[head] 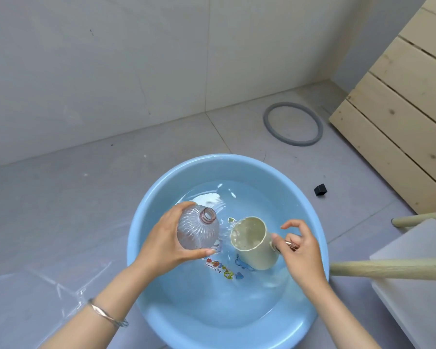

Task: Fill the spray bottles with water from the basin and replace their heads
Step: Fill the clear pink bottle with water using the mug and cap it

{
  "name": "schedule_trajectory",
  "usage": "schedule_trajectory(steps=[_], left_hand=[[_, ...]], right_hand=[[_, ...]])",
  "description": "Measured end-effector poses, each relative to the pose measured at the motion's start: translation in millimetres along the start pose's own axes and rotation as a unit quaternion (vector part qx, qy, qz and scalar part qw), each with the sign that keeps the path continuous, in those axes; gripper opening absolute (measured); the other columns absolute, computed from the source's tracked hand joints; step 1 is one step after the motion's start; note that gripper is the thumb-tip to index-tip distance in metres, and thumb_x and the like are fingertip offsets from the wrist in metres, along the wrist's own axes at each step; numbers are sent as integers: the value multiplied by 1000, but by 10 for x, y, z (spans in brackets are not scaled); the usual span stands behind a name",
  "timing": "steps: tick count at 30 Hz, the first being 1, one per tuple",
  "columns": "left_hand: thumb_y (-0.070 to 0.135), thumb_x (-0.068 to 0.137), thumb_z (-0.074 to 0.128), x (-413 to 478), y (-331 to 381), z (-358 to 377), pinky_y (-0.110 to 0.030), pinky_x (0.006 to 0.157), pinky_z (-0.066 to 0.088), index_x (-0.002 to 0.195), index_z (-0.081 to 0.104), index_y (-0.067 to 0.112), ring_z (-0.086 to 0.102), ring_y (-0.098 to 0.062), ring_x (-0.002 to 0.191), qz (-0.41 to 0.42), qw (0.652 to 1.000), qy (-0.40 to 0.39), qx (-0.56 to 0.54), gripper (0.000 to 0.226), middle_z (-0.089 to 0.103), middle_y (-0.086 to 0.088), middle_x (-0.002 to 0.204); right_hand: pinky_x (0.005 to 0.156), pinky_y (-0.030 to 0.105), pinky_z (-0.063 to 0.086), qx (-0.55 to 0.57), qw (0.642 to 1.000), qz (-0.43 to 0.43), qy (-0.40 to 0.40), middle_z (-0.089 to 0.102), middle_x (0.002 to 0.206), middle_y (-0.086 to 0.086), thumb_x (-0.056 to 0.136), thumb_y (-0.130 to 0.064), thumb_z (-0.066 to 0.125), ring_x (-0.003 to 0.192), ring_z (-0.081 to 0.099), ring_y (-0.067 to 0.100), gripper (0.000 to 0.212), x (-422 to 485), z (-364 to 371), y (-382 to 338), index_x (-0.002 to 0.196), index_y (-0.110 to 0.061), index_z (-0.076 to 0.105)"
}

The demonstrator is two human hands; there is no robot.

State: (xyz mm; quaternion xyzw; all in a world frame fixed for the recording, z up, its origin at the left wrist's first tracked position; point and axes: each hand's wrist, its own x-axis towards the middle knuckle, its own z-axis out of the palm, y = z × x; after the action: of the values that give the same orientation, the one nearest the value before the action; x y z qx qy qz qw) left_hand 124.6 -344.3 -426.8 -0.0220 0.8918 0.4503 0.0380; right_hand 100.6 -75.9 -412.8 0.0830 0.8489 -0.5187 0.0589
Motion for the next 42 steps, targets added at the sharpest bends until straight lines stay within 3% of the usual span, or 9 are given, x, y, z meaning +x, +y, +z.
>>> schedule_trajectory(steps=[3, 6, 11, 13, 18, 28, 37, 40, 42], left_hand=[[86, 43, 68, 7, 2, 24, -22, 102, 37, 124, 34, 50, 45, 1, 124, -1, 1000, -2, 0, 96, 43, 32, 131], [81, 45, 72, 14, 6, 57, -25, 105, 37, 131, 35, 45, 43, 2, 126, -1, 1000, -7, -1, 100, 44, 29, 134], [75, 45, 76, 12, 50, 127, -25, 107, 35, 137, 33, 42, 41, 5, 127, -4, 1000, -27, -8, 107, 40, 32, 136], [74, 45, 77, 11, 69, 170, -26, 106, 37, 135, 32, 45, 42, 5, 126, -1, 999, -35, -8, 104, 40, 33, 135], [67, 47, 82, 27, 115, 201, -24, 102, 38, 134, 33, 43, 42, 2, 125, 0, 1000, -29, -2, 103, 42, 31, 134], [55, 52, 88, 34, 165, 219, -21, 101, 37, 136, 35, 38, 42, 2, 124, 11, 1000, -21, -2, 101, 42, 29, 134], [56, 52, 88, 14, 135, 249, -24, 102, 38, 136, 34, 39, 43, 1, 125, -2, 1000, -24, -16, 101, 43, 26, 136], [57, 52, 87, 15, 126, 254, -26, 103, 38, 136, 33, 40, 43, 0, 126, -3, 1000, -24, -20, 102, 42, 26, 137], [57, 51, 87, 17, 123, 257, -26, 102, 39, 136, 33, 40, 43, 0, 125, -5, 999, -24, -22, 102, 42, 26, 136]], right_hand=[[54, 12, 42, 75, 997, 9, 15, 26, 50, 2, 87, -2, 64, 51, 31, 17, 22, -61, -71, -112, 87, -17, 48], [59, 21, 42, 105, 994, -11, 23, 28, 49, 1, 86, -2, 64, 50, 32, 18, 23, -126, -142, -278, 87, -19, 49], [47, 9, 33, 146, 987, -53, 34, 32, 39, -9, 86, 3, 62, 35, 38, 0, 20, -206, -305, -651, 92, -9, 46], [51, 14, 35, 143, 987, -67, 36, 36, 40, -7, 86, 1, 63, 37, 39, 1, 22, -217, -341, -754, 89, -12, 46], [70, 44, 46, 117, 988, -89, 40, 34, 42, -5, 84, -2, 66, 41, 42, 10, 23, -245, -347, -860, 89, -15, 48], [54, 25, 38, 68, 990, -114, 44, 32, 48, 11, 83, -3, 68, 53, 45, 46, 32, -266, -296, -870, 82, -29, 49], [43, 17, 27, 49, 991, -124, 30, 35, 52, 24, 82, -2, 68, 46, 34, 24, 31, -273, -271, -988, 83, -26, 48], [44, 17, 27, 45, 991, -121, 26, 38, 55, 28, 82, -3, 68, 48, 34, 33, 33, -269, -268, -1008, 82, -30, 48], [44, 17, 27, 40, 992, -118, 25, 39, 56, 29, 82, -4, 69, 46, 34, 28, 34, -268, -272, -1013, 82, -31, 48]])
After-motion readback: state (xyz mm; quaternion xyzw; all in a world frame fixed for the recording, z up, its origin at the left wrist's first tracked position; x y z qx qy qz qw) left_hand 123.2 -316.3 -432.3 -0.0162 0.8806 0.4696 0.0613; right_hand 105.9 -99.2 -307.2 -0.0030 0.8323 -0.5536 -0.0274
